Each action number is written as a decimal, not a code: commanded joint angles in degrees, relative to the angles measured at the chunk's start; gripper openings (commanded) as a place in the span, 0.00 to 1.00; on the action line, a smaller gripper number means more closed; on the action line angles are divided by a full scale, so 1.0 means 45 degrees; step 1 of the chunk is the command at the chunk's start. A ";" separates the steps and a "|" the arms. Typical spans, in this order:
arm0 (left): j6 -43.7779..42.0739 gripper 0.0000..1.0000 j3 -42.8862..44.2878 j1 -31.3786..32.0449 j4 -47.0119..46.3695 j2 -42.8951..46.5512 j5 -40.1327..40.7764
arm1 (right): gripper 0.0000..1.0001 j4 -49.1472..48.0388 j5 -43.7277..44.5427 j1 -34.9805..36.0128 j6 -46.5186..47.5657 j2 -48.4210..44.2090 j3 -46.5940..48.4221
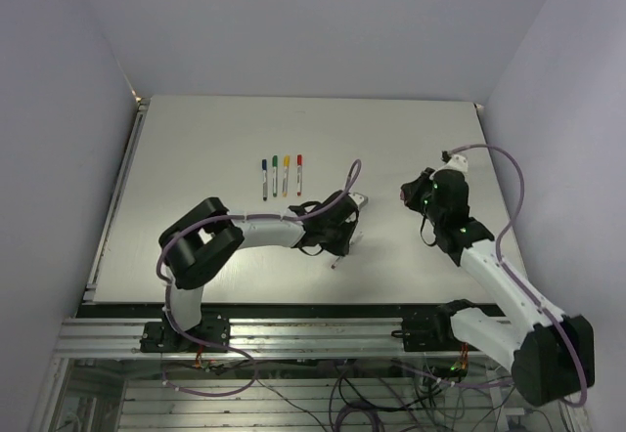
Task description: Insert the pens into the pen caps
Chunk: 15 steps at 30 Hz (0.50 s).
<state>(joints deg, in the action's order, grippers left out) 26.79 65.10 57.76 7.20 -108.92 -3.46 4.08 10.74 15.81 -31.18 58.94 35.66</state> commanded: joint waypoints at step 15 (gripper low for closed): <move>0.0113 0.07 -0.4070 0.0234 -0.6903 0.5482 -0.0515 | 0.00 -0.2082 -0.2382 -0.0038 0.0404 -0.3991 -0.0690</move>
<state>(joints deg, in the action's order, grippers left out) 26.79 50.46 58.48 -10.63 -86.72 -3.57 -1.30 4.27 15.81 -29.76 42.11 33.08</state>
